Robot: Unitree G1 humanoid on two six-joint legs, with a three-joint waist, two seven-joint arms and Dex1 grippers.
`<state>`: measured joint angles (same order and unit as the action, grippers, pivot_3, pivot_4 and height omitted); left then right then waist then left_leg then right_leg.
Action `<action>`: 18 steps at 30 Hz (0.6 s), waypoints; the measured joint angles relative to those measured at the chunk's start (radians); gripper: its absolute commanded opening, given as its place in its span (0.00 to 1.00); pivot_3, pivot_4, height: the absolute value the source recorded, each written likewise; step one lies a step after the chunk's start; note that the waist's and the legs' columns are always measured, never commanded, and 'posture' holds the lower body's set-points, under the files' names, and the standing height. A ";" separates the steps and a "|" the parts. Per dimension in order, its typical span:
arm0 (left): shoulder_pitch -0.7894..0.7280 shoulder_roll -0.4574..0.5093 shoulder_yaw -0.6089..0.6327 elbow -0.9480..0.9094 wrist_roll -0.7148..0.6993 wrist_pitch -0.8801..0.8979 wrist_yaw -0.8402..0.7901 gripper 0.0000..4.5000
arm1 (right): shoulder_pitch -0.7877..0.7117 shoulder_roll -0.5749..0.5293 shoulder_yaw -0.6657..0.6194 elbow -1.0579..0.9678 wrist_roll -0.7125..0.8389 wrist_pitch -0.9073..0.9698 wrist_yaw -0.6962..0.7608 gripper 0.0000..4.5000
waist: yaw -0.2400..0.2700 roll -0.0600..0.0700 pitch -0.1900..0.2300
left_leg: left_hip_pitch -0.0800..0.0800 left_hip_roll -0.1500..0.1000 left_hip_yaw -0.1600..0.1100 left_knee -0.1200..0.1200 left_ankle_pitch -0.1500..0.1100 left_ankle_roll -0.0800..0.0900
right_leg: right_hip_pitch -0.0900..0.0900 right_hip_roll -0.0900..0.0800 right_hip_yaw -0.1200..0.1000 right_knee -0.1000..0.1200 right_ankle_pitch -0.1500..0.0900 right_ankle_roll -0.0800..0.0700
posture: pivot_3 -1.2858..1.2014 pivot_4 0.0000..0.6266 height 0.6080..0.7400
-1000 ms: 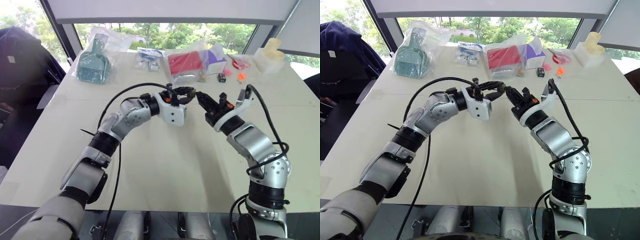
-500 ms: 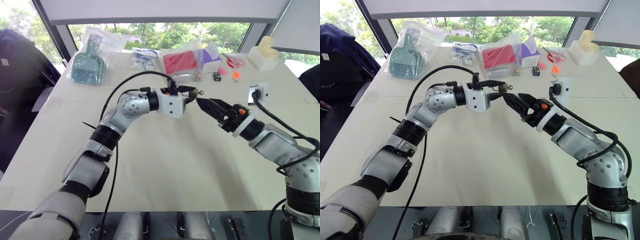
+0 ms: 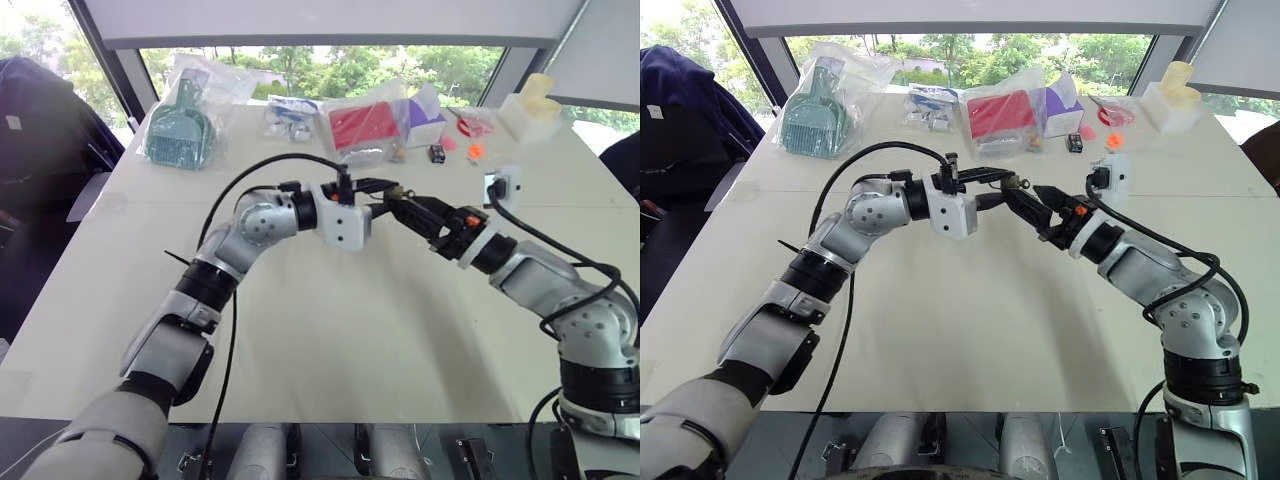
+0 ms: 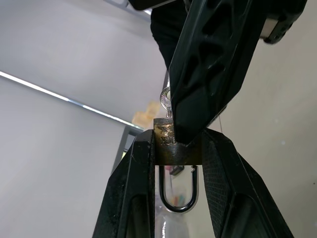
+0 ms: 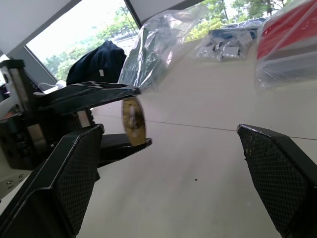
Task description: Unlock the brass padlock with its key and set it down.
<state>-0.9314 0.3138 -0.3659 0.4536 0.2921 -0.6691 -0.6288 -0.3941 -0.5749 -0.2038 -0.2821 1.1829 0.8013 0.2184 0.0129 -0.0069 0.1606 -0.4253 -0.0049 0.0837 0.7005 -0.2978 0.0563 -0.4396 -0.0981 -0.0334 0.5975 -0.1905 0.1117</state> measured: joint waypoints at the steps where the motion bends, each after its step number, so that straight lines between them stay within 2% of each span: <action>1: 0.004 0.001 0.000 -0.004 0.000 -0.001 0.000 0.16 | -0.003 0.005 0.000 0.004 -0.001 0.001 0.004 0.99 | 0.000 0.000 0.000 | 0.000 0.000 0.000 0.000 0.000 0.000 | 0.000 0.000 0.000 0.000 0.000 0.000 | 0.52 0.24 1.00; 3: 0.015 0.001 -0.001 -0.004 0.000 -0.003 0.000 0.16 | -0.008 0.006 0.000 0.004 -0.003 0.008 0.012 0.99 | 0.000 0.000 0.000 | 0.000 0.000 0.000 0.000 0.000 0.000 | 0.000 0.000 0.000 0.000 0.000 0.000 | 0.52 0.24 1.00; 5: 0.021 0.001 -0.002 -0.004 0.000 -0.003 -0.001 0.16 | -0.009 0.011 0.000 0.004 -0.003 0.014 0.014 0.88 | 0.000 0.000 0.000 | 0.000 0.000 0.000 0.000 0.000 0.000 | 0.000 0.000 0.000 0.000 0.000 0.000 | 0.52 0.24 1.00; 7: 0.021 0.001 -0.002 -0.006 0.000 -0.003 -0.001 0.16 | -0.009 0.022 0.000 0.004 -0.004 0.020 0.014 0.69 | 0.000 0.000 0.000 | 0.000 0.000 0.000 0.000 0.000 0.000 | 0.000 0.000 0.000 0.000 0.000 0.000 | 0.52 0.24 1.00; 13: 0.021 0.001 -0.003 -0.007 0.001 0.006 -0.012 0.16 | -0.013 0.042 0.004 -0.022 -0.012 0.038 0.027 0.01 | 0.000 0.000 0.000 | 0.000 0.000 0.000 0.000 0.000 0.000 | 0.000 0.000 0.000 0.000 0.000 0.000 | 0.52 0.24 1.00; 14: 0.021 0.000 -0.004 -0.007 0.001 0.007 -0.017 0.16 | -0.013 0.041 0.004 -0.027 -0.021 0.044 0.027 0.00 | 0.000 0.000 0.000 | 0.000 0.000 0.000 0.000 0.000 0.000 | 0.000 0.000 0.000 0.000 0.000 0.000 | 0.52 0.24 1.00; 18: 0.021 -0.003 -0.004 -0.008 -0.010 0.010 -0.029 0.58 | -0.011 0.049 0.004 -0.022 -0.030 0.051 0.020 0.00 | 0.000 0.000 0.000 | 0.000 0.000 0.000 0.000 0.000 0.000 | 0.000 0.000 0.000 0.000 0.000 0.000 | 0.52 0.24 1.00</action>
<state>-0.9109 0.3108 -0.3698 0.4460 0.2818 -0.6593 -0.6577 -0.4056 -0.5263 -0.2000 -0.3045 1.1529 0.8526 0.2386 0.0129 -0.0068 0.1606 -0.4253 -0.0050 0.0837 0.7006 -0.2978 0.0562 -0.4396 -0.0980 -0.0335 0.5977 -0.1905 0.1117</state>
